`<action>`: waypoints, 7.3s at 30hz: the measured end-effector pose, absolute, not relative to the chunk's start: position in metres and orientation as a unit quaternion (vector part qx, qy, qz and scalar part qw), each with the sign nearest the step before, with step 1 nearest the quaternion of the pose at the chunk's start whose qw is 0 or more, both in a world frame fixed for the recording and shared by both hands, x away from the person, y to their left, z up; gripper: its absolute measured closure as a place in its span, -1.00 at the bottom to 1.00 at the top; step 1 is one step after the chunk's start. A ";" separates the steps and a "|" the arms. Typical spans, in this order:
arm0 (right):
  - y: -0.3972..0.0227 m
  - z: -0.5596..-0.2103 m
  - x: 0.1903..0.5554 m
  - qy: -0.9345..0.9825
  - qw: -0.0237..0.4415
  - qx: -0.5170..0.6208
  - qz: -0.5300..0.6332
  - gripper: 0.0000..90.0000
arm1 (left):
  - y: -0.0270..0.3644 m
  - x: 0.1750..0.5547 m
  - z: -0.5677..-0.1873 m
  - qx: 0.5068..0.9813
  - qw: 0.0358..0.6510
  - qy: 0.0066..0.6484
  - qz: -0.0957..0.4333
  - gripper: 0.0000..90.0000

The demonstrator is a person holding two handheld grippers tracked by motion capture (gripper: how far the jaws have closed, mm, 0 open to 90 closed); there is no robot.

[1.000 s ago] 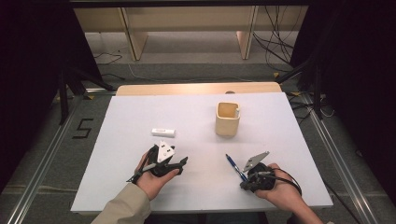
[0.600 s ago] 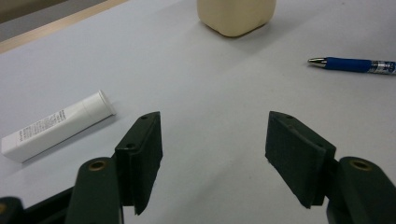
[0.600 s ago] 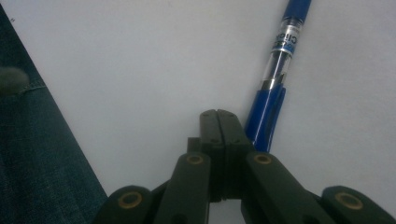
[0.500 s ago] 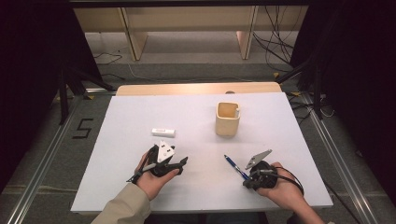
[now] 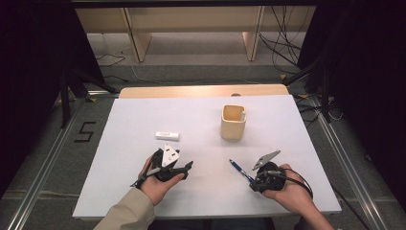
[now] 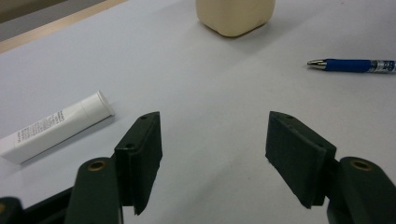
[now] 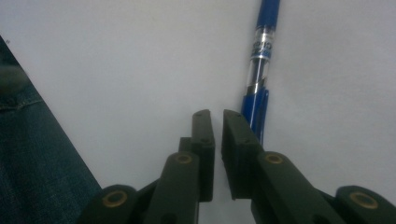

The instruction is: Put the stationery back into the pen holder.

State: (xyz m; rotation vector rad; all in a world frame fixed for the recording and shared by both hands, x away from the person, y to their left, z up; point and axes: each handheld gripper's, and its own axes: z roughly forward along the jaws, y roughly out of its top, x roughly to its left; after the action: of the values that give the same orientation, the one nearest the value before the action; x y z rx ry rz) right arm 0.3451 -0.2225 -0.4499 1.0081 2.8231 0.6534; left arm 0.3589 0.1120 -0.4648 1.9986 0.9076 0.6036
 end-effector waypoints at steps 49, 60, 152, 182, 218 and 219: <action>-0.171 -0.454 0.407 0.927 0.030 0.364 0.081 0.57 | 0.112 0.360 -0.465 0.799 0.417 0.360 0.239 -0.20; -0.168 -0.455 0.405 0.925 0.030 0.372 0.076 0.76 | 0.113 0.360 -0.465 0.799 0.417 0.361 0.238 -0.20; -0.153 -0.363 0.475 0.683 0.274 0.457 0.500 0.77 | 0.117 0.362 -0.465 0.798 0.415 0.365 0.239 -0.20; -0.151 -0.370 0.495 0.666 0.308 0.464 0.495 0.76 | 0.117 0.362 -0.465 0.798 0.416 0.365 0.238 -0.20; -0.148 -0.397 0.502 0.692 0.308 0.465 0.458 0.76 | 0.116 0.362 -0.465 0.797 0.417 0.366 0.238 -0.20; -0.148 -0.398 0.502 0.692 0.308 0.466 0.457 0.76 | 0.116 0.362 -0.465 0.797 0.417 0.366 0.238 -0.20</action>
State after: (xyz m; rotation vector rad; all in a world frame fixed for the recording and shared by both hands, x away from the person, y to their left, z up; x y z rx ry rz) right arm 0.5021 -0.1483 -0.3980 1.2316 1.8309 1.2088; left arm 0.3623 0.1164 -0.4653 2.0009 0.9190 0.5976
